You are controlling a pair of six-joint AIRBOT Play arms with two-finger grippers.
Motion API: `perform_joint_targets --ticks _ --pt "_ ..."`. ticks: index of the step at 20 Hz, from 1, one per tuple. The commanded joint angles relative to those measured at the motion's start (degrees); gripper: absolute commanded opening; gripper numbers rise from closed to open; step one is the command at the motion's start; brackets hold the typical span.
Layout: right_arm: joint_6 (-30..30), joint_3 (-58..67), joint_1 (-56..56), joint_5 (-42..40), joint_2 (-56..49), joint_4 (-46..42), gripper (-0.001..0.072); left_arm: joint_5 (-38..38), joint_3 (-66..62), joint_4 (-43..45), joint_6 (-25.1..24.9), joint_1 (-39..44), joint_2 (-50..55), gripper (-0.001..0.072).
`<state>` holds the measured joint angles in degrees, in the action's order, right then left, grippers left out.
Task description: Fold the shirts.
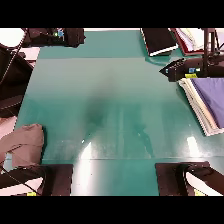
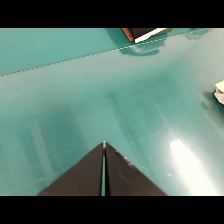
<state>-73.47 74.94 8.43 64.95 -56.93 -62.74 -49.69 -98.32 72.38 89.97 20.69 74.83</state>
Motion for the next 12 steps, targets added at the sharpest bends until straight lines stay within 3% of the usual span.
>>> perform_joint_targets --ticks 1,12 --pt "0.0 0.0 0.3 -0.5 0.0 -0.2 0.0020 0.2 0.0 0.0 0.0 0.0 0.0 0.0025" --pt "0.0 0.0 0.3 0.2 0.0 -0.2 0.0020 0.2 0.0 0.0 0.0 0.0 0.0 0.0025"
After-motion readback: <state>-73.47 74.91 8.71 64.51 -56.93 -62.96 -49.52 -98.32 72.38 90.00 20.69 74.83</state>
